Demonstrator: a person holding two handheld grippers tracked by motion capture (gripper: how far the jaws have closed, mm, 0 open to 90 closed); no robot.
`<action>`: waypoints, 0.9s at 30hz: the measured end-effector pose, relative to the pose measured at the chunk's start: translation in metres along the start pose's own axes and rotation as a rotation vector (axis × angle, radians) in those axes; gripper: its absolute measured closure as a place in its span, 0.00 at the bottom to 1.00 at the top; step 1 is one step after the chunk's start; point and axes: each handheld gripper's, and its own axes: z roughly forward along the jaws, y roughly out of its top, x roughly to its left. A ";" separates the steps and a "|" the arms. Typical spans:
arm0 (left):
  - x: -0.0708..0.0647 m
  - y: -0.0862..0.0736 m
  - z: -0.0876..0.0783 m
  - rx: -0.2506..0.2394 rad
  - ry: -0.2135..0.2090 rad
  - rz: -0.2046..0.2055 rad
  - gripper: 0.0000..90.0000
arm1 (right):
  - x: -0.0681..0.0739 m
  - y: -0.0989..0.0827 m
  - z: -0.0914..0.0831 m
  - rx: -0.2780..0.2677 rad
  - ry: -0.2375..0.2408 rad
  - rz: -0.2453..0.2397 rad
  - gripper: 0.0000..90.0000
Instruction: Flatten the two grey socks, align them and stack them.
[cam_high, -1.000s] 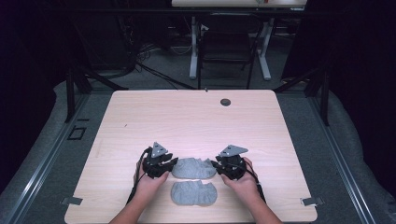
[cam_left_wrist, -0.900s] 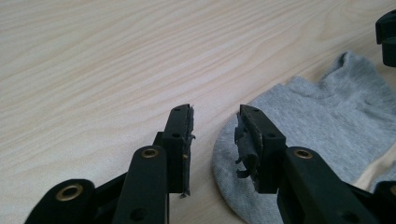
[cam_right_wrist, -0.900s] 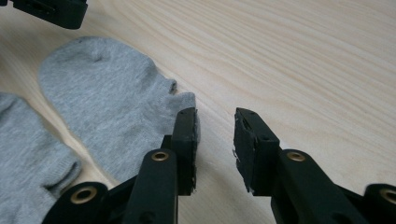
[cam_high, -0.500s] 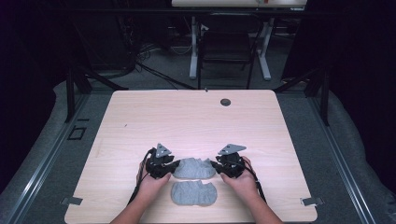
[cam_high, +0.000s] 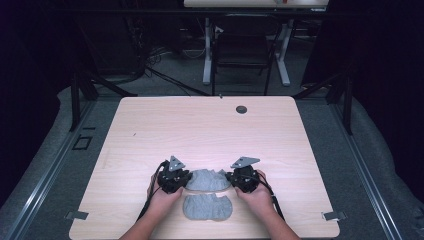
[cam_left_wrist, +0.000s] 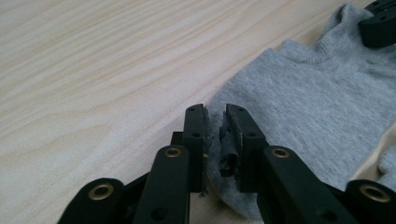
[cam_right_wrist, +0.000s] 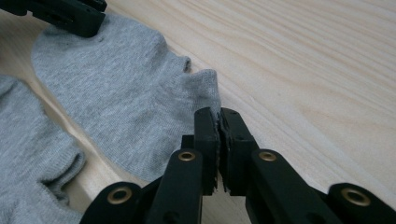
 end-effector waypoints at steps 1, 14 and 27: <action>0.000 0.000 0.000 -0.001 -0.003 0.002 0.90 | 0.000 0.000 0.000 -0.002 -0.003 0.003 0.97; 0.000 0.003 -0.006 -0.017 0.000 0.005 0.99 | 0.001 0.002 -0.006 -0.032 -0.002 0.005 0.98; -0.002 0.013 -0.029 -0.071 -0.014 0.018 0.99 | 0.006 0.013 -0.027 -0.087 0.008 -0.006 0.98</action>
